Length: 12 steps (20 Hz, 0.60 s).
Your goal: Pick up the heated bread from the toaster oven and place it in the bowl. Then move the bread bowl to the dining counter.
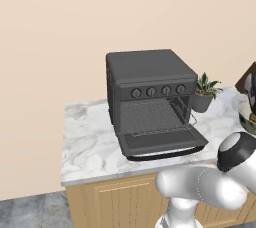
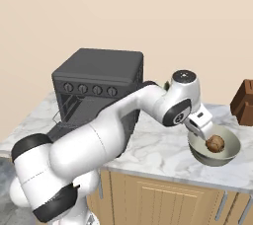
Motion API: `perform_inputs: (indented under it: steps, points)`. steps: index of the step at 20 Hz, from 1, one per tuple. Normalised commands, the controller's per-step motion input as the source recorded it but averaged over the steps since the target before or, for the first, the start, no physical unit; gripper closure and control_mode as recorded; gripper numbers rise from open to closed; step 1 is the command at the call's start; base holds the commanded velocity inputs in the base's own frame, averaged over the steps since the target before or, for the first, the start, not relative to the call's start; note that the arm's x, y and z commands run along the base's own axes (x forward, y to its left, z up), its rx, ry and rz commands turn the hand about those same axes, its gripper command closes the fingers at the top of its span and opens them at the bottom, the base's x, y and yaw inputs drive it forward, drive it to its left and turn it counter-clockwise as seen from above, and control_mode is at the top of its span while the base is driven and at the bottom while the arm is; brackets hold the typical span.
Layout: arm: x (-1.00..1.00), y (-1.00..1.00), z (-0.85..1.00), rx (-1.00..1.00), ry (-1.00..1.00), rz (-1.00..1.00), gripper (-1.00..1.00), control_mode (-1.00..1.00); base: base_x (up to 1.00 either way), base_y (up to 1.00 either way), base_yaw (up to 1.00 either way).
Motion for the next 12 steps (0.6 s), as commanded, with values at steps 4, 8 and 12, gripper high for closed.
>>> perform_inputs:
  steps: [4,8,12]
  points:
    - [0.19,-0.24,-0.5,0.0,0.05,0.0,1.0,-1.0,0.0,0.0,0.0]
    - [0.4,-0.2,-0.33,0.0,0.0,-0.01,1.0,-1.0,0.0,0.0,0.0]
    - [0.48,-0.18,-0.36,0.0,0.0,-0.05,1.0,-1.0,0.0,0.0,0.0]
